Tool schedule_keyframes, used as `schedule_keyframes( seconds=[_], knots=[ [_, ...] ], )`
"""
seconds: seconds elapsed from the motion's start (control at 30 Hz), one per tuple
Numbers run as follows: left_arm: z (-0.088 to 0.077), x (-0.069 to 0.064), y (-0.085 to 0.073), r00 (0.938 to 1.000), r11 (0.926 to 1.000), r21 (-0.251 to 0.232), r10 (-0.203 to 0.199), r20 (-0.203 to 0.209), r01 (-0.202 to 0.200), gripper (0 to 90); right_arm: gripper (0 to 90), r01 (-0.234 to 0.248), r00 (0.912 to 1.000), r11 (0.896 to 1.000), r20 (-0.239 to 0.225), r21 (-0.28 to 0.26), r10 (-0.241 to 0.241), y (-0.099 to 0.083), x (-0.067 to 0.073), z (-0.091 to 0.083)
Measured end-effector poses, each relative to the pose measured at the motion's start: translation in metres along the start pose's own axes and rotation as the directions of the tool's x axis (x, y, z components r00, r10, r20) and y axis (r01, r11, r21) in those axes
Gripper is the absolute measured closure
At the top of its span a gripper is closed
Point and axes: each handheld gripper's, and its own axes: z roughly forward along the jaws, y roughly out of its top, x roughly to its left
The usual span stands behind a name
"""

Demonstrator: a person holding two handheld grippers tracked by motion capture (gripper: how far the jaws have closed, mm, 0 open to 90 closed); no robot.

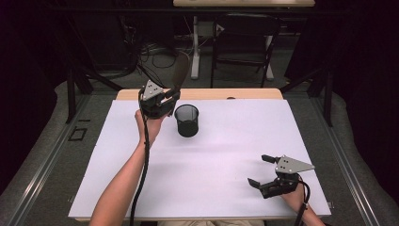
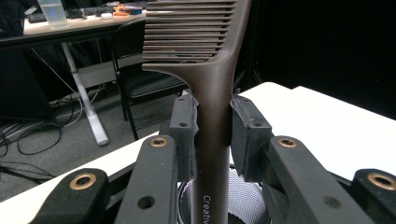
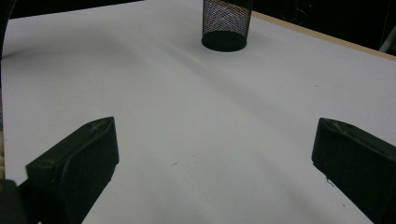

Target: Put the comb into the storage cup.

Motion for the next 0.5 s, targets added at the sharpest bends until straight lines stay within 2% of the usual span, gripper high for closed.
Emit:
schedule_keyframes(
  seconds=[0.5],
  knots=[
    [0.006,-0.0025,0.0005,0.9999,0.9997,-0.023,0.0,-0.01,-0.001,72.5,0.3,0.001,1.0,1.0,0.001,-0.001,-0.001,0.0,-0.0001,-0.0005]
  ],
)
